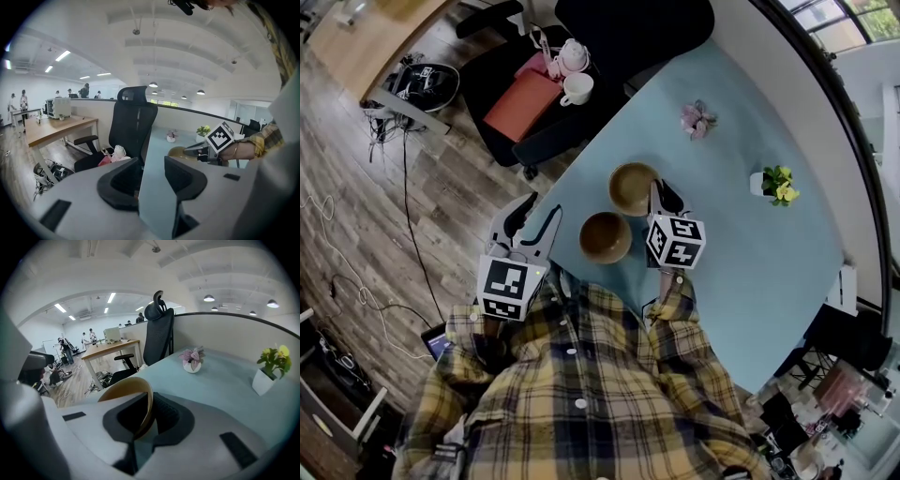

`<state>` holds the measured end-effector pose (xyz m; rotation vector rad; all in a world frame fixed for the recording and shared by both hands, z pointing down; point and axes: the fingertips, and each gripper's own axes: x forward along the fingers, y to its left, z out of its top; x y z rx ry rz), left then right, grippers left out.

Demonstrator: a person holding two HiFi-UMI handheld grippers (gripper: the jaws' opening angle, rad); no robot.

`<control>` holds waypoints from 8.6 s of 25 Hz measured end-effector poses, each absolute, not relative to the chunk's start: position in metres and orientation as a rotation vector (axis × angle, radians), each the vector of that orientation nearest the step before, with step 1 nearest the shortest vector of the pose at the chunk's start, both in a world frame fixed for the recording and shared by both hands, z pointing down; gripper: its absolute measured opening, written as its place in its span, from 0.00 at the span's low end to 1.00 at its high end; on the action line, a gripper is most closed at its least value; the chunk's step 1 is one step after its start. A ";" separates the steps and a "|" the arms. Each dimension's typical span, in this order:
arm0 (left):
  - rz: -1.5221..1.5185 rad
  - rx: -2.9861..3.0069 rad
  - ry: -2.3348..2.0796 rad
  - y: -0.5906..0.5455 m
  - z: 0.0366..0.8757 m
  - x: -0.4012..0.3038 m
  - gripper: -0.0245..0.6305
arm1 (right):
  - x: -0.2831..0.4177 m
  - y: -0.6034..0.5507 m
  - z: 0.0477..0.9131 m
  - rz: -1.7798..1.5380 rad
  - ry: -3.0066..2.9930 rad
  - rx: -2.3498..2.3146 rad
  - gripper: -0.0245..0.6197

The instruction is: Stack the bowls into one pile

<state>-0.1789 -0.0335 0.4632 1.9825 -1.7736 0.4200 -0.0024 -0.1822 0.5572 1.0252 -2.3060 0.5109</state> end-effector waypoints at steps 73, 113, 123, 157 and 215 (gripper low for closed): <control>0.895 2.226 -0.937 -0.056 0.583 -0.058 0.07 | 0.136 -0.047 0.490 0.697 -2.288 1.557 0.09; 0.580 2.328 -1.231 -0.098 0.481 -0.066 0.05 | 0.102 -0.086 0.472 0.586 -2.457 1.302 0.04; 0.574 2.343 -1.275 -0.138 0.478 -0.065 0.05 | 0.108 -0.095 0.482 0.610 -2.434 1.287 0.05; 0.709 2.247 -1.221 -0.170 0.549 -0.069 0.21 | 0.103 -0.113 0.509 0.713 -2.327 1.291 0.04; 0.293 2.503 -1.393 -0.071 0.375 -0.059 0.02 | 0.104 -0.079 0.369 0.239 -2.617 1.442 0.04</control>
